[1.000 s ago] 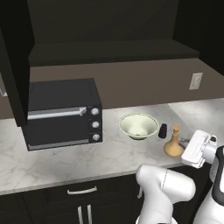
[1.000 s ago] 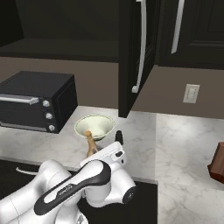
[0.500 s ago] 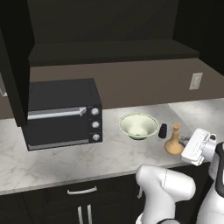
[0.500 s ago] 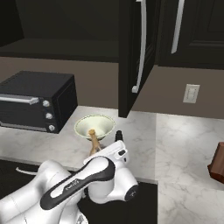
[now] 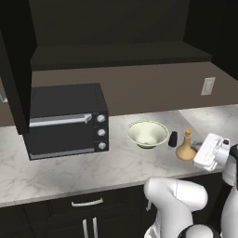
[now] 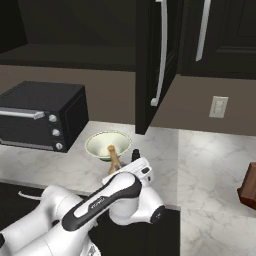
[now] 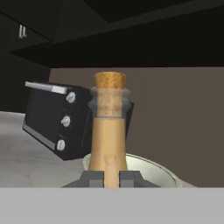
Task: Retrieve the bottle and the shaker from the cabinet and place them next to the mixing bowl on the counter. Then add garlic from the fridge to the mixing bowl.
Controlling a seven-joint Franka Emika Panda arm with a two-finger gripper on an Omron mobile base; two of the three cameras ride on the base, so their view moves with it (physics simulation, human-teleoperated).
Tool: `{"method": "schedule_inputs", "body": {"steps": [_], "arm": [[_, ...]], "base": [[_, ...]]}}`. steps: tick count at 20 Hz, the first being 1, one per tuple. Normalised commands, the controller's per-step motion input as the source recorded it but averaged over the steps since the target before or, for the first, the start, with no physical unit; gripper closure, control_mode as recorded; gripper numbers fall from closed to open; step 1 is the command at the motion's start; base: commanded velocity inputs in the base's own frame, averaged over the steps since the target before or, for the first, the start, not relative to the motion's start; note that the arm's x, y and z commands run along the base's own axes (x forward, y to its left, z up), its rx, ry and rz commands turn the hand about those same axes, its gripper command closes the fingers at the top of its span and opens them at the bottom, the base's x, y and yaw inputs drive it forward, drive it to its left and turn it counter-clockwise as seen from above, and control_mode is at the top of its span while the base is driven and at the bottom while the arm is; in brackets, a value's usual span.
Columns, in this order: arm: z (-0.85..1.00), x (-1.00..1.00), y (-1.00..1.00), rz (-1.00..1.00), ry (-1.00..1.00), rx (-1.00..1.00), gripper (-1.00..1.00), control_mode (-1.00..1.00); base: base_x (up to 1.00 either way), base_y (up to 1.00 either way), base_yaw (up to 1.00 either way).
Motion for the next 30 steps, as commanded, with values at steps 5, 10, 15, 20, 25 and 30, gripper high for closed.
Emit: {"method": "schedule_inputs", "body": {"steps": [5, 10, 15, 20, 25, 30], "arm": [[-0.04, 0.15, -0.05, 0.03, 0.0, 0.0, 1.0, -1.0], [-0.25, 0.07, 0.0, 0.0, 0.0, 0.0, 1.0, -1.0], [-0.36, 0.03, 0.0, 0.0, 0.0, 0.0, 1.0, -1.0], [-0.05, 0.1, 0.05, 0.0, 0.0, 0.0, 1.0, -1.0], [0.0, 0.21, 0.02, 0.0, 0.0, 0.0, 1.0, -1.0], [0.0, 0.15, 0.0, 0.0, 0.0, 0.0, 1.0, -1.0]], "base": [[0.0, 0.0, 0.0], [0.0, 0.0, 0.0], [0.0, 0.0, 0.0], [0.0, 0.0, 0.0], [0.0, 0.0, 0.0], [0.0, 0.0, 0.0]]}}
